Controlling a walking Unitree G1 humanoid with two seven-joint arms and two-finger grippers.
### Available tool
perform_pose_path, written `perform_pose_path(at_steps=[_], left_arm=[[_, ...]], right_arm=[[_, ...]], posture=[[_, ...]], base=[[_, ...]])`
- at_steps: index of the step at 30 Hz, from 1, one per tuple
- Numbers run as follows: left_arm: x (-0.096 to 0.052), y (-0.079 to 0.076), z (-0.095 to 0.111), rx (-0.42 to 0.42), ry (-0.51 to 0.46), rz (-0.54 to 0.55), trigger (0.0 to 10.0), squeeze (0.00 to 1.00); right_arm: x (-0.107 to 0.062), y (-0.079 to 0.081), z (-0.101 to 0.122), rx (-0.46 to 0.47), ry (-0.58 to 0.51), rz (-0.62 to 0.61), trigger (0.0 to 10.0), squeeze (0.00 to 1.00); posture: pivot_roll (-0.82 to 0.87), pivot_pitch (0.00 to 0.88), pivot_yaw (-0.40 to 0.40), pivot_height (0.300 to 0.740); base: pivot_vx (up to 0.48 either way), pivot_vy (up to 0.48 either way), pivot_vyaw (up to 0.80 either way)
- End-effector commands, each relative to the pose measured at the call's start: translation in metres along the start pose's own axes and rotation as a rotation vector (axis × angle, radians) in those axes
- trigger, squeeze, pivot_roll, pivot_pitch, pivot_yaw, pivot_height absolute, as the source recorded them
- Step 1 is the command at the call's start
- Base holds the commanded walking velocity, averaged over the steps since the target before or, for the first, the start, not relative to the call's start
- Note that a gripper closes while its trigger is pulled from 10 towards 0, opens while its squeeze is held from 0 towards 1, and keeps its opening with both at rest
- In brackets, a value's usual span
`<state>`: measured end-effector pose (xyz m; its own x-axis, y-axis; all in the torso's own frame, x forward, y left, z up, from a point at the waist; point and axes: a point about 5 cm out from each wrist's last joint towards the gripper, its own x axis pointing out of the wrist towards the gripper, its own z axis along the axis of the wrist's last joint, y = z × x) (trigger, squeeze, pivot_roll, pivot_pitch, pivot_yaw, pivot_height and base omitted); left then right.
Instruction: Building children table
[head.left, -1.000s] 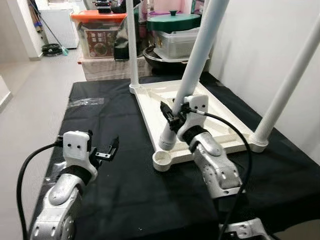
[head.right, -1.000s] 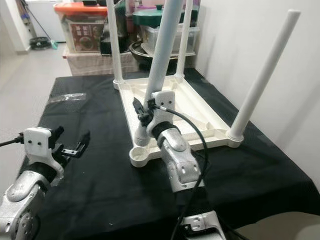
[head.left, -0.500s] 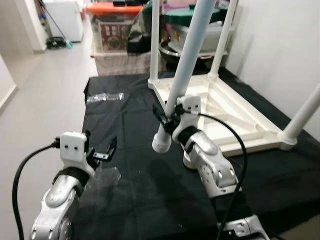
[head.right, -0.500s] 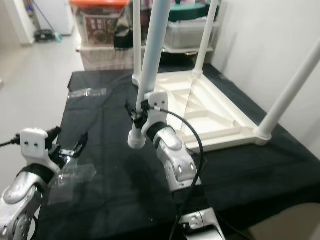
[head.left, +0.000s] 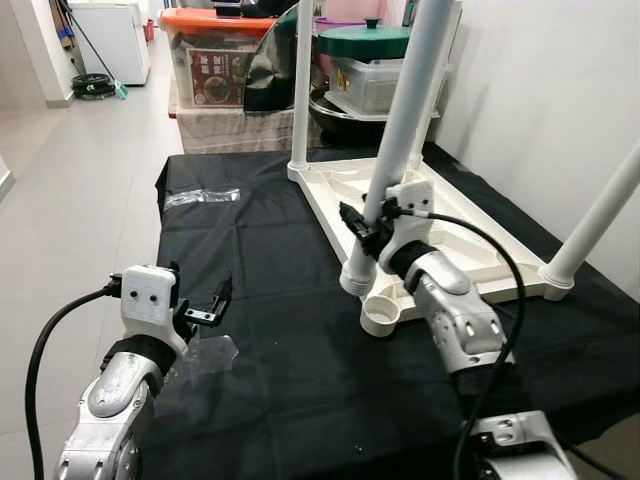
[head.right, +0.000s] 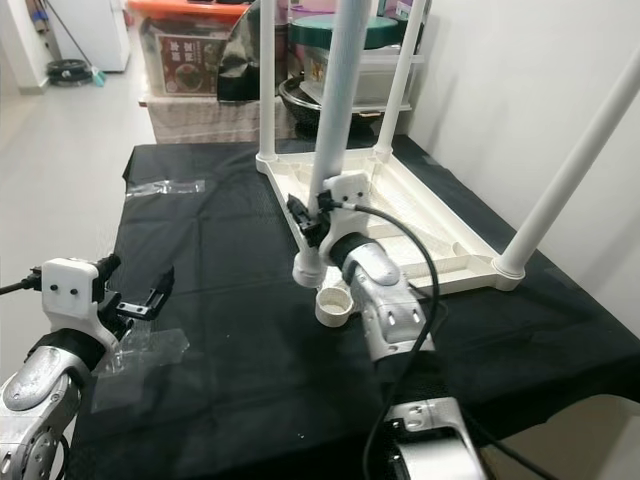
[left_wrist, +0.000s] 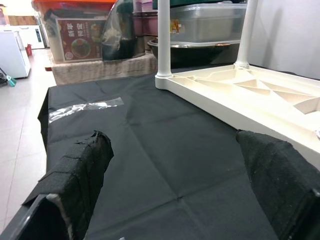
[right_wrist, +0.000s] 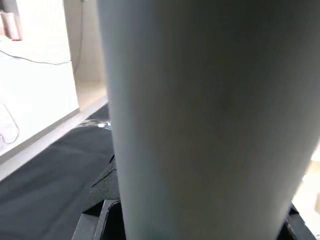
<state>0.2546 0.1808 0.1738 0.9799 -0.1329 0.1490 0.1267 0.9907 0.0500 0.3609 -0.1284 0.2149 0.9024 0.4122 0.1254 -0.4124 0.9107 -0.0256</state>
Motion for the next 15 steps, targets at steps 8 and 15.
perform_pose_path(at_steps=[8, 15], left_arm=[[-0.002, -0.001, -0.005, -0.009, 0.020, 0.007, 10.0, 0.00], [-0.002, 0.000, -0.006, 0.002, 0.022, 0.006, 10.0, 0.00]], right_arm=[[0.001, -0.006, -0.012, -0.069, 0.038, -0.007, 10.0, 0.00], [0.001, -0.006, -0.018, -0.084, 0.065, 0.000, 10.0, 0.00]], posture=[[0.04, 0.000, -0.059, 0.740], [0.04, 0.000, -0.059, 0.740]], base=[[0.000, -0.295, 0.00], [0.000, 0.000, 0.00]])
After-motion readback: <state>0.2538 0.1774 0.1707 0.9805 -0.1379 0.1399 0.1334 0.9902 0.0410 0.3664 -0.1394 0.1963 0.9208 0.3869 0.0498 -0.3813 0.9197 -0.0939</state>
